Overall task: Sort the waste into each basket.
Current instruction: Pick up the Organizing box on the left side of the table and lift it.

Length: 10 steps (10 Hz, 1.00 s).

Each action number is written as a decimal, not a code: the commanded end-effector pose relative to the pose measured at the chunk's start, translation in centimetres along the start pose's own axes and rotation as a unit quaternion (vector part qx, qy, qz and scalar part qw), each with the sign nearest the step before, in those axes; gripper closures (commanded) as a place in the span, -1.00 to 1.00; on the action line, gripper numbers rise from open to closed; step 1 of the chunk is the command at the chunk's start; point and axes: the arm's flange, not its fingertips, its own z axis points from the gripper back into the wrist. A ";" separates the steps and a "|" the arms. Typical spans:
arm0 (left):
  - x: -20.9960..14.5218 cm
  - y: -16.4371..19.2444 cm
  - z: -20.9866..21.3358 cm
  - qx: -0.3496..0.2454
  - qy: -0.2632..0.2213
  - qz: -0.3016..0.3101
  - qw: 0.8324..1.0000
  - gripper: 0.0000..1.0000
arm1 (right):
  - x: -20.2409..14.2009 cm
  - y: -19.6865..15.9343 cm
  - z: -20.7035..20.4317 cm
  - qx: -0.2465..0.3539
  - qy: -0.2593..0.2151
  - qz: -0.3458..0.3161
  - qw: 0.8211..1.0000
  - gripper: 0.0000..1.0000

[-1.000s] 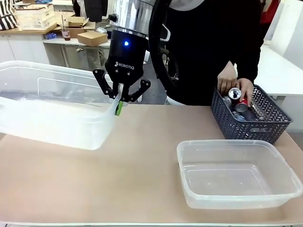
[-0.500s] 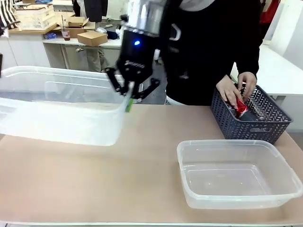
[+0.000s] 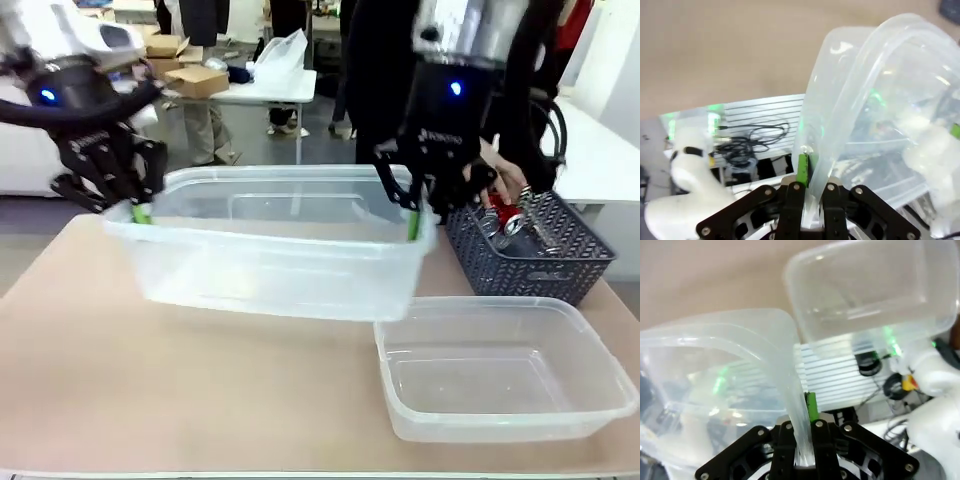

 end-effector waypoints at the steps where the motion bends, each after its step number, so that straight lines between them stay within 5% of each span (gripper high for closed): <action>1: 0.7 -2.5 -0.5 -0.049 -0.024 0.029 0.998 0.90 | 1.2 -3.4 -3.5 -0.018 -0.050 0.002 0.999 0.91; 2: 1.3 -2.9 -2.1 -0.034 -0.036 0.037 0.998 0.90 | 1.7 -4.9 -4.0 -0.020 -0.090 -0.011 0.996 0.91; 8: 2.9 -2.6 -5.6 -0.018 -0.075 0.053 0.996 0.90 | 6.3 -7.6 -5.1 0.106 -0.114 -0.008 0.988 0.91; 10: 3.5 -3.3 -6.5 -0.003 -0.067 0.029 0.997 0.90 | 5.0 -6.4 -4.8 0.049 -0.105 0.013 0.993 0.91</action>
